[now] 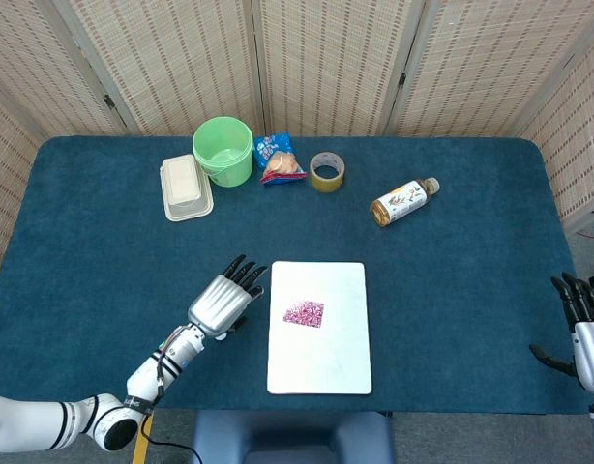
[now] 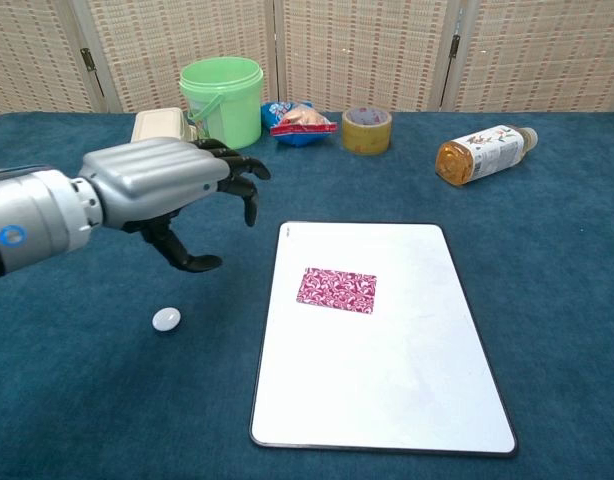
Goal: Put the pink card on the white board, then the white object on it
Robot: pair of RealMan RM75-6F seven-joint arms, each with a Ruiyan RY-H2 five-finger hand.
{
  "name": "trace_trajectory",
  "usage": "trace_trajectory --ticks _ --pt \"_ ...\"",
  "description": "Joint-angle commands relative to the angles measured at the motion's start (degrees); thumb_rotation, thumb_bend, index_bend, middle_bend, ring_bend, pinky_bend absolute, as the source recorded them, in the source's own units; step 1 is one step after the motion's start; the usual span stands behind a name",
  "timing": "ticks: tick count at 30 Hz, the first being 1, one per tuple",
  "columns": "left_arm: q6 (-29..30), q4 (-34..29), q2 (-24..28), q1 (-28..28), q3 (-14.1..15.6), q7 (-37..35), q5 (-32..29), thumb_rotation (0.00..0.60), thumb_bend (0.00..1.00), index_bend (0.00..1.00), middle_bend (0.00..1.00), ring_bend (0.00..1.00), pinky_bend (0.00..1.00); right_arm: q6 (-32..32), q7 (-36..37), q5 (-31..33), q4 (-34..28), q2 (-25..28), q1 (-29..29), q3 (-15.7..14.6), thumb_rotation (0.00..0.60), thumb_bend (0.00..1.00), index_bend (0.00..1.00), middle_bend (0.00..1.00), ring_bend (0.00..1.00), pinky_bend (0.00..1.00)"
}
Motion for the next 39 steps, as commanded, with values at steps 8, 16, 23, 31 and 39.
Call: trace_trajectory --ticks 8,16,23,31,39 --pt "6.9 3.9 1.4 7.5 6.2 -6.3 12.8 0.600 0.38 0.42 0.17 0.15 0.00 0.4 -0.4 -0.7 -0.4 0.1 0.1 -0.1 0.600 0.15 0.06 0.08 0.06 0.03" --pt "5.7 7.4 0.8 10.6 7.7 -7.9 14.4 0.600 0.38 0.42 0.18 0.15 0.00 0.6 -0.5 -1.0 -0.7 0.1 0.0 -0.3 0.600 0.15 0.07 0.08 0.06 0.03" --pt "3.8 9.3 -0.2 12.1 7.2 -7.8 14.1 0.600 0.36 0.42 0.18 0.15 0.00 0.8 -0.6 -1.3 -0.9 0.1 0.1 -0.3 0.600 0.15 0.07 0.08 0.06 0.03" --pt "0.7 10.4 -1.7 12.4 5.5 -7.1 12.6 0.600 0.36 0.42 0.18 0.14 0.00 0.9 -0.6 -1.3 -0.9 0.1 0.0 -0.4 0.600 0.15 0.08 0.08 0.06 0.03" --pt "-1.3 11.7 -2.9 12.3 3.7 -6.4 11.6 0.600 0.36 0.43 0.18 0.14 0.00 1.0 -0.5 -1.1 -0.9 0.0 -0.3 -0.5 0.600 0.15 0.08 0.08 0.06 0.03"
